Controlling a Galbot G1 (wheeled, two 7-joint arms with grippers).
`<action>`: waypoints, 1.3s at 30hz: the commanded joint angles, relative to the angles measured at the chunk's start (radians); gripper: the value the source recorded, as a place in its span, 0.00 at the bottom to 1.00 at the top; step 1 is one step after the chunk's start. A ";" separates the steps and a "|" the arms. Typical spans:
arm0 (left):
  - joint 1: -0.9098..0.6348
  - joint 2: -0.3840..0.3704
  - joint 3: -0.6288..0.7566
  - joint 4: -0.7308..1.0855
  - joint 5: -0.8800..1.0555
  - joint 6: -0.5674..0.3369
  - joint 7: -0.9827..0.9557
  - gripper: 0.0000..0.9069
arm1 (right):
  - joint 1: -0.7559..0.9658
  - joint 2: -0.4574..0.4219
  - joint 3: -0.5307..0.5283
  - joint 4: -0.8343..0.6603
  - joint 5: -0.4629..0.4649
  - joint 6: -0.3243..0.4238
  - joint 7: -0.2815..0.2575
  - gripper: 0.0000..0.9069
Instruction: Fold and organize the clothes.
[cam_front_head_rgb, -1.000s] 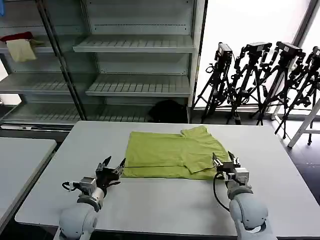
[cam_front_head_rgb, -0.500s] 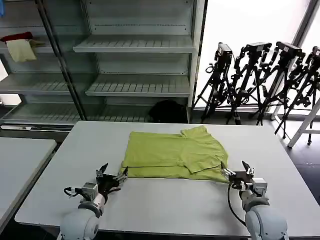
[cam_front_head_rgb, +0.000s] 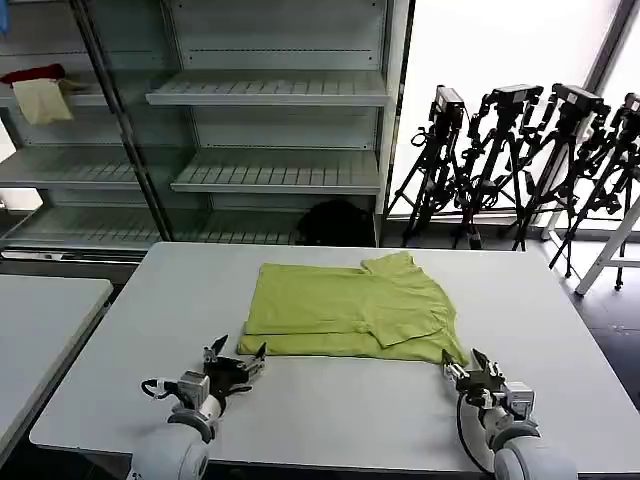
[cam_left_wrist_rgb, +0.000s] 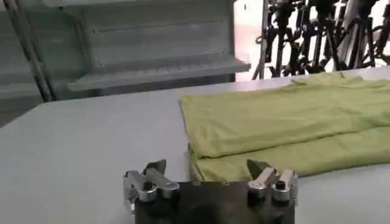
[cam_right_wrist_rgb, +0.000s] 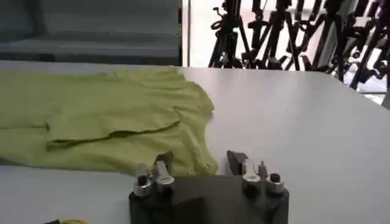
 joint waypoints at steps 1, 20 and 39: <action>0.008 0.001 0.011 0.003 0.023 0.019 0.013 0.01 | -0.017 -0.001 0.001 0.007 0.003 -0.005 -0.004 0.00; 0.066 0.022 -0.012 -0.081 0.070 -0.037 0.023 0.00 | -0.094 -0.016 0.005 0.135 0.039 -0.008 0.024 0.00; 0.593 -0.010 -0.272 -0.452 -0.050 -0.057 -0.022 0.00 | -0.428 0.028 -0.173 0.402 0.007 -0.008 0.203 0.00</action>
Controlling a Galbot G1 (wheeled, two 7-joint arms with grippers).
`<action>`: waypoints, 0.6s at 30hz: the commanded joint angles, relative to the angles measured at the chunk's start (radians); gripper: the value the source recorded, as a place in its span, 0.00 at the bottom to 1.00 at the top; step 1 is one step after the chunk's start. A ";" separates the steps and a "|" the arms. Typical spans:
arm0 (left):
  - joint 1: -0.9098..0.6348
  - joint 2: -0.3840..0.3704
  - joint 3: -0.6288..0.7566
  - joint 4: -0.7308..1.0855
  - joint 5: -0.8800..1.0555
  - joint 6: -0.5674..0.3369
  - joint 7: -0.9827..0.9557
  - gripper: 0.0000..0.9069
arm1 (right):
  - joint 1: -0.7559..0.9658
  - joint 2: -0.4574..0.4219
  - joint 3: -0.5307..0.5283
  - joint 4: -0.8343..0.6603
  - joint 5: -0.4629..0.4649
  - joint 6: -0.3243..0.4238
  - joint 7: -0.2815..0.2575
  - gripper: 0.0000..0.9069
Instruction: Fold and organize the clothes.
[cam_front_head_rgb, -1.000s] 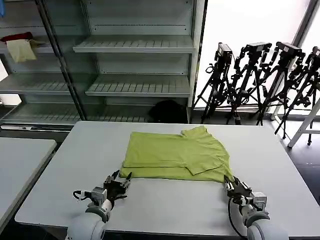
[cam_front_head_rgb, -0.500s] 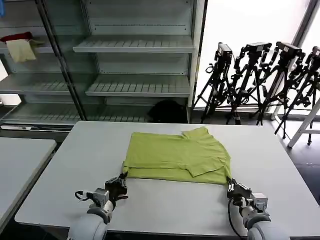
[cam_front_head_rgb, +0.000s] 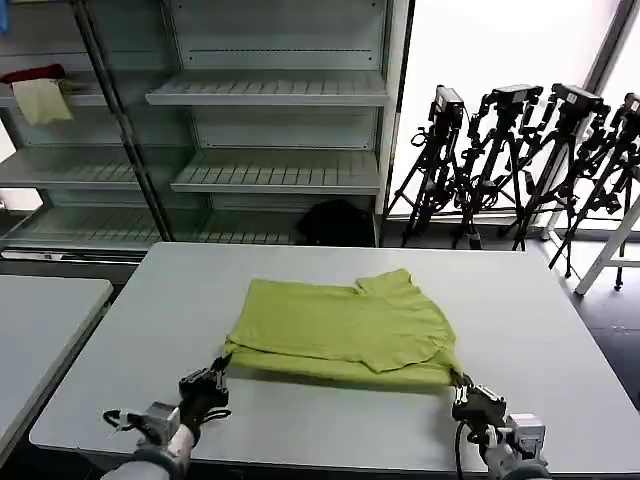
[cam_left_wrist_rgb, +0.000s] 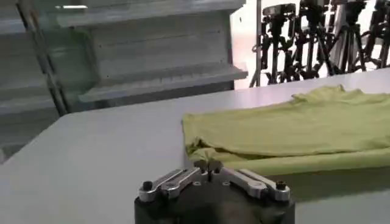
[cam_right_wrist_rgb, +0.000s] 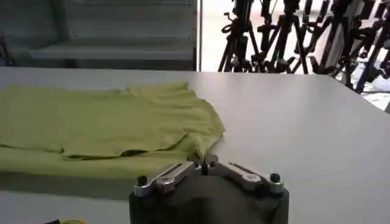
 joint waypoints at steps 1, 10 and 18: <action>0.288 -0.042 -0.112 -0.184 -0.024 -0.011 -0.058 0.00 | -0.128 0.014 -0.100 0.081 -0.019 0.002 0.084 0.00; 0.271 -0.067 -0.097 -0.133 0.012 -0.017 -0.079 1.00 | -0.118 0.013 -0.098 0.054 -0.054 0.004 0.077 1.00; 0.255 -0.072 -0.106 -0.168 -0.009 -0.012 -0.090 1.00 | -0.091 0.029 -0.073 0.102 -0.053 0.004 0.088 1.00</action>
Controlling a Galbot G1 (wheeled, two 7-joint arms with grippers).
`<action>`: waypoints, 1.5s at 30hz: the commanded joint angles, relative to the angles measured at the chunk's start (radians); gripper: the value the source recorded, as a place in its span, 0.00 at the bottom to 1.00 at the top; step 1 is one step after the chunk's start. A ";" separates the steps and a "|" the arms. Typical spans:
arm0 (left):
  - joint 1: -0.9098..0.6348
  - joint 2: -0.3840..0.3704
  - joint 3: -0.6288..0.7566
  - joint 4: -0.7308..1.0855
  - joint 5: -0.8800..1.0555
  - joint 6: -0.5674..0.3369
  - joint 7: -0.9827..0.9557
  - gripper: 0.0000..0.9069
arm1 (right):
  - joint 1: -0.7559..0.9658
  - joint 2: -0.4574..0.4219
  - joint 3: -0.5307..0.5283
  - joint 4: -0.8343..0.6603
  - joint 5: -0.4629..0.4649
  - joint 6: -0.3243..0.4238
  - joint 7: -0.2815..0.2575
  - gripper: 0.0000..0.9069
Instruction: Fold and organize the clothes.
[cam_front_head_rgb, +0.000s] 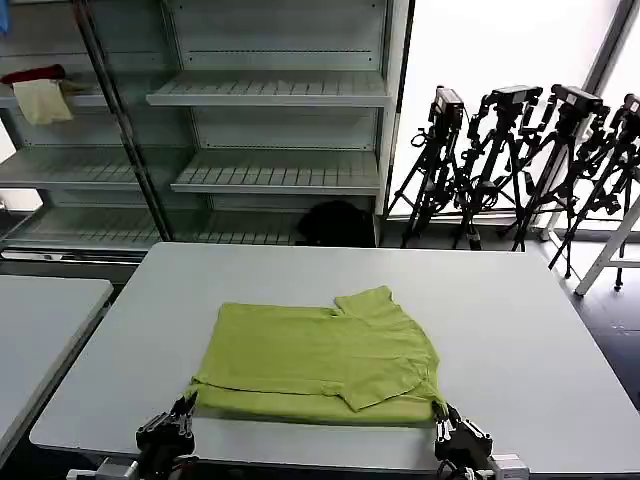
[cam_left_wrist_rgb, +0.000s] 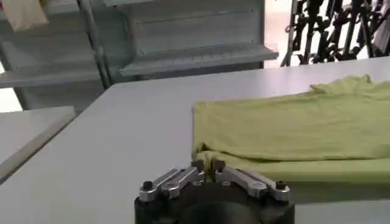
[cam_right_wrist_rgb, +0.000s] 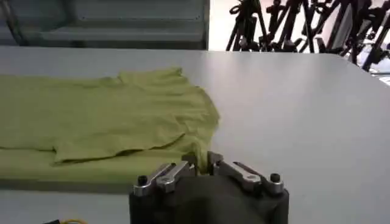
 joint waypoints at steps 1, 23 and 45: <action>0.032 -0.017 -0.026 -0.059 -0.035 -0.015 -0.020 1.00 | 0.009 0.014 0.006 0.048 -0.013 0.000 0.013 1.00; -0.871 0.237 0.203 0.603 -0.261 0.113 0.070 1.00 | 0.945 -0.062 -0.177 -0.705 0.136 -0.020 -0.082 1.00; -0.925 0.227 0.274 0.766 -0.194 0.114 0.117 1.00 | 1.009 -0.015 -0.198 -0.893 0.140 -0.018 -0.050 1.00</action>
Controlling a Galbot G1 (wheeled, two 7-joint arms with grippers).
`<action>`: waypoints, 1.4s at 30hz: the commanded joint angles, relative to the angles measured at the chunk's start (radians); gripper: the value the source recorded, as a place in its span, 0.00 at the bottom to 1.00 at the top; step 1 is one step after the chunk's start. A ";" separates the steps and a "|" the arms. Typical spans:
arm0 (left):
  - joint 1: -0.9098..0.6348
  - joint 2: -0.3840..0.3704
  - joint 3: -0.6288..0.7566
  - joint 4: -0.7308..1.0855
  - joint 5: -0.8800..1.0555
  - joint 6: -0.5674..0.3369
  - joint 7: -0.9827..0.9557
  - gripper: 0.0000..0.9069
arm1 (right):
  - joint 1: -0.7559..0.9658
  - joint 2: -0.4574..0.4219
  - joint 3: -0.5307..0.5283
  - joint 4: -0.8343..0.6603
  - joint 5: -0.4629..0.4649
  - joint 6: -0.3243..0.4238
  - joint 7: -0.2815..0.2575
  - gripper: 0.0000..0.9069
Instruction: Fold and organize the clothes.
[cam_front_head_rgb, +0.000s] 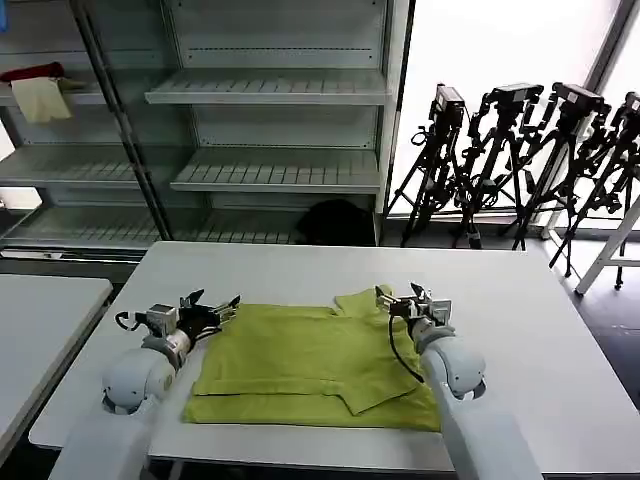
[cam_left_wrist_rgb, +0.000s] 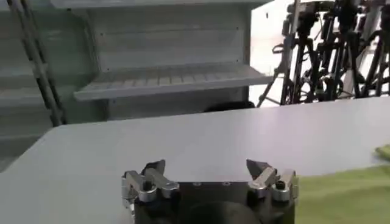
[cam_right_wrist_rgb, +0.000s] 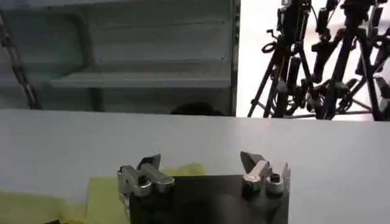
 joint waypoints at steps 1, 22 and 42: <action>-0.041 0.016 0.032 0.083 0.031 0.006 0.019 1.00 | 0.062 0.004 -0.014 -0.098 0.005 0.001 0.005 1.00; 0.042 0.008 0.010 0.017 0.046 0.007 0.076 0.01 | 0.035 0.035 -0.030 -0.116 -0.020 0.001 0.002 0.00; 0.054 -0.004 -0.027 -0.068 -0.022 0.001 0.056 0.00 | -0.025 0.009 -0.030 0.092 0.093 0.002 0.040 0.00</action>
